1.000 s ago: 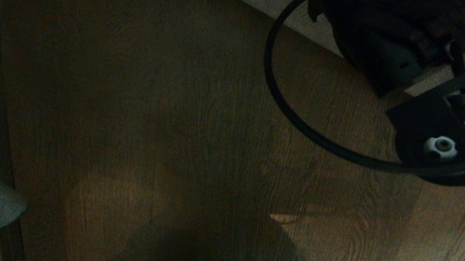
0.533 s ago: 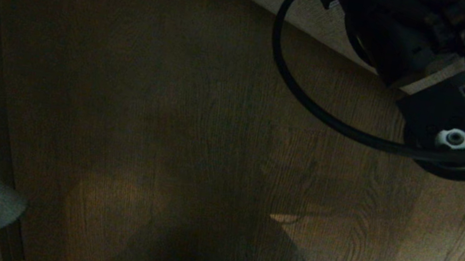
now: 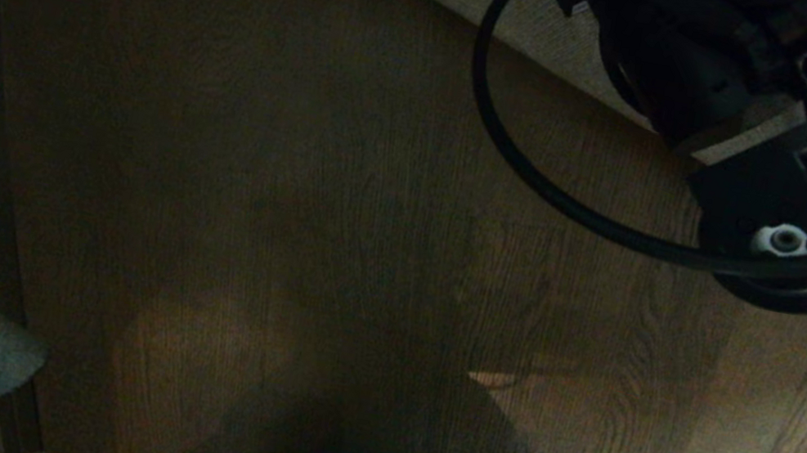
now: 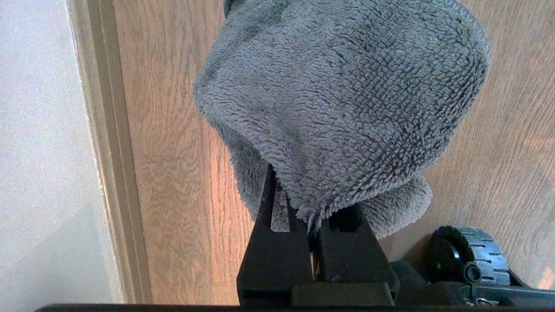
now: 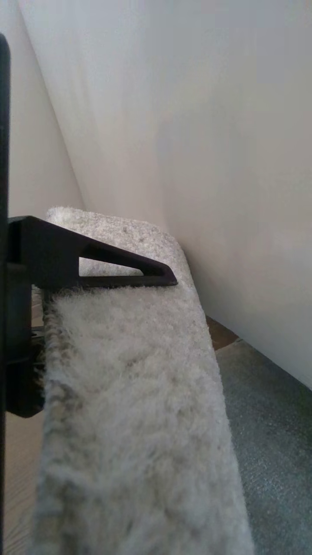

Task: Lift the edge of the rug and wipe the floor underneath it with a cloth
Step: Lift up the carpet

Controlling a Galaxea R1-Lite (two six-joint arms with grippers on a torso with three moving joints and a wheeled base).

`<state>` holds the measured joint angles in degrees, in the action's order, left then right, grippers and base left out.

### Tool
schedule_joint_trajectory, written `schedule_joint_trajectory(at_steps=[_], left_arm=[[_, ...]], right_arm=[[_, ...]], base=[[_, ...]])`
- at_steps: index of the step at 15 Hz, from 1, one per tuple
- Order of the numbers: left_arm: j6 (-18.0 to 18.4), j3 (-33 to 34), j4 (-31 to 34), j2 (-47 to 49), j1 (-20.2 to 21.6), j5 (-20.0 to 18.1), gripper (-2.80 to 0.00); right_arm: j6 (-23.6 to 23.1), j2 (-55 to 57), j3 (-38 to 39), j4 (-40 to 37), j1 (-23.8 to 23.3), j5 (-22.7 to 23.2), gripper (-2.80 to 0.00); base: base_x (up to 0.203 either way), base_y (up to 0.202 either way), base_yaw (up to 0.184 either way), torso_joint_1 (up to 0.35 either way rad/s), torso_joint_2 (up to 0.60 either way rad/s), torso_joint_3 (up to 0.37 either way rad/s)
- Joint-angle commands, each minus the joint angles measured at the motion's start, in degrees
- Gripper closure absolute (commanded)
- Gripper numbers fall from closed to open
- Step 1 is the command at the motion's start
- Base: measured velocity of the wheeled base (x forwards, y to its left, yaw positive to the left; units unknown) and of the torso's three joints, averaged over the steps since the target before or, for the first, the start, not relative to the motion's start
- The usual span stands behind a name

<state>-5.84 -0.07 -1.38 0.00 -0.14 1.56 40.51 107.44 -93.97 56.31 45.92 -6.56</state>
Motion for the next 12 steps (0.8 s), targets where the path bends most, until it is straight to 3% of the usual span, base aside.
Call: schedule_joint_trajectory(at_steps=[1,4,12], left_arm=[[-0.05,0.06,-0.03,0.00,-0.02,0.03,0.00],[-0.05,0.07,-0.03,0.00,-0.04,0.03,0.00],[-0.05,0.07,-0.03,0.00,-0.04,0.03,0.00]], right_arm=[[0.11,1.37,0.18,0.88,0.00,-0.15,0.00],[0.27,3.42,0.19,7.24,-0.22,-0.03,0.00],[-5.18,3.74,0.36,7.61,-0.22,-0.03,0.00]], base=[[0.000,0.000,0.000,0.000,0.00,0.000],[0.000,0.000,0.000,0.000,0.00,0.000],[0.000,0.000,0.000,0.000,0.00,0.000]])
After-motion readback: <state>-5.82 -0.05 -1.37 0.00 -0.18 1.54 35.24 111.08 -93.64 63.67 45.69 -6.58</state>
